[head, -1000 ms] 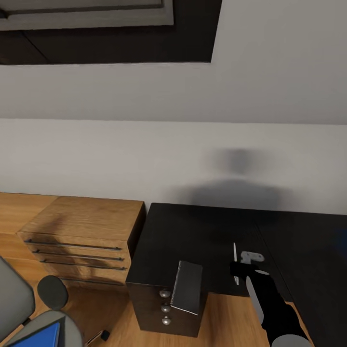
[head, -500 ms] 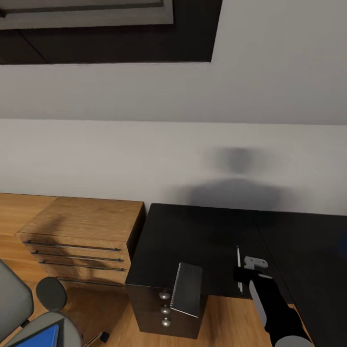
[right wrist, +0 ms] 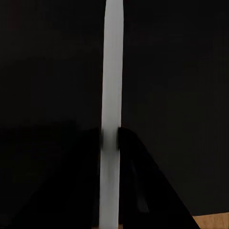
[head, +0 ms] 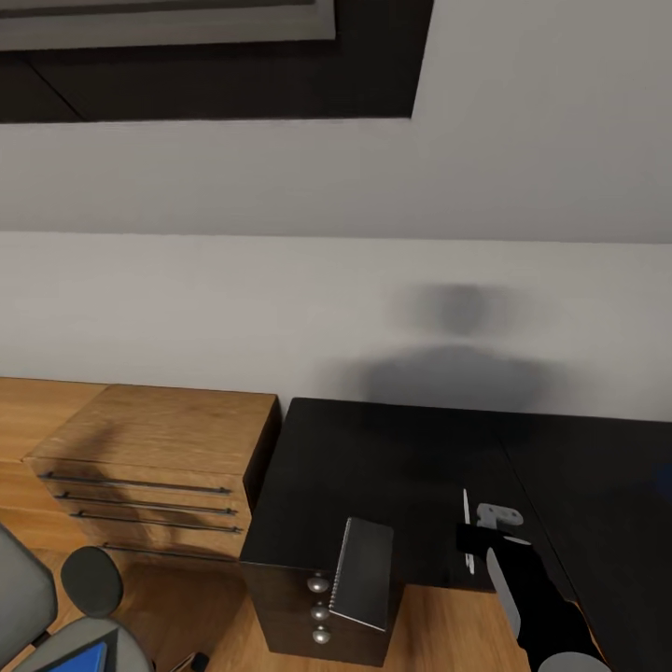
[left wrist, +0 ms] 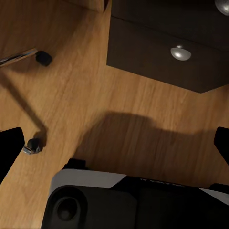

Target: In the bedroom, organize the workspace by keeping the computer under the desk, ensuring the monitor is on the desk, placing the keyboard on the desk next to the monitor, placing the mouse on the desk next to the keyboard, moving the folder from the swivel chair onto the desk next to the mouse, stacking the notebook on top of the folder with the pen on top of the notebook, and positioning the swivel chair next to the desk.

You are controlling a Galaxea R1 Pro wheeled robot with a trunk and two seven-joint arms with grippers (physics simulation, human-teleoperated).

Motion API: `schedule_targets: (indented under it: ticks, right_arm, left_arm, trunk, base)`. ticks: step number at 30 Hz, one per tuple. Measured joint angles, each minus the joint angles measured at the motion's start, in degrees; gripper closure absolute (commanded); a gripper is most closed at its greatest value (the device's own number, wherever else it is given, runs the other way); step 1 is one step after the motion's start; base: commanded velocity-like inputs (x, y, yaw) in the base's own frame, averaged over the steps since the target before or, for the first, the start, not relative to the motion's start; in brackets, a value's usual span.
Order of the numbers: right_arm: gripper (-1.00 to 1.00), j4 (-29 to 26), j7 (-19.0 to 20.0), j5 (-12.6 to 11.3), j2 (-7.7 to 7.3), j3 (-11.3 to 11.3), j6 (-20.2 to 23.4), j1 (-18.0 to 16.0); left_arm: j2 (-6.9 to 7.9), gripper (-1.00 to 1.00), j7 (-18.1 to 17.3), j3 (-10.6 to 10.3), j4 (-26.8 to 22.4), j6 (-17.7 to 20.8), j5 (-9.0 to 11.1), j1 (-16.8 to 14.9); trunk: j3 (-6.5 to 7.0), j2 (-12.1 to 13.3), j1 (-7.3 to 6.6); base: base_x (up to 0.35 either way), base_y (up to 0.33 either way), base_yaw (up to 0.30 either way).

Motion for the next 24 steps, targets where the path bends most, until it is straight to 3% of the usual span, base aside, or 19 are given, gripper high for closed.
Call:
schedule_targets:
  ticks: [24]
  right_arm:
    - [1.00, 0.9, 0.0, 0.0, -0.35, -0.1, -2.0, 0.0]
  left_arm:
    - [-0.15, -1.00, 0.4, 0.1, -0.1, 0.1, 0.2, 0.0]
  trunk:
    - [-0.17, -0.4, 0.22]
  base:
    - [0.002, 0.000, 0.000]
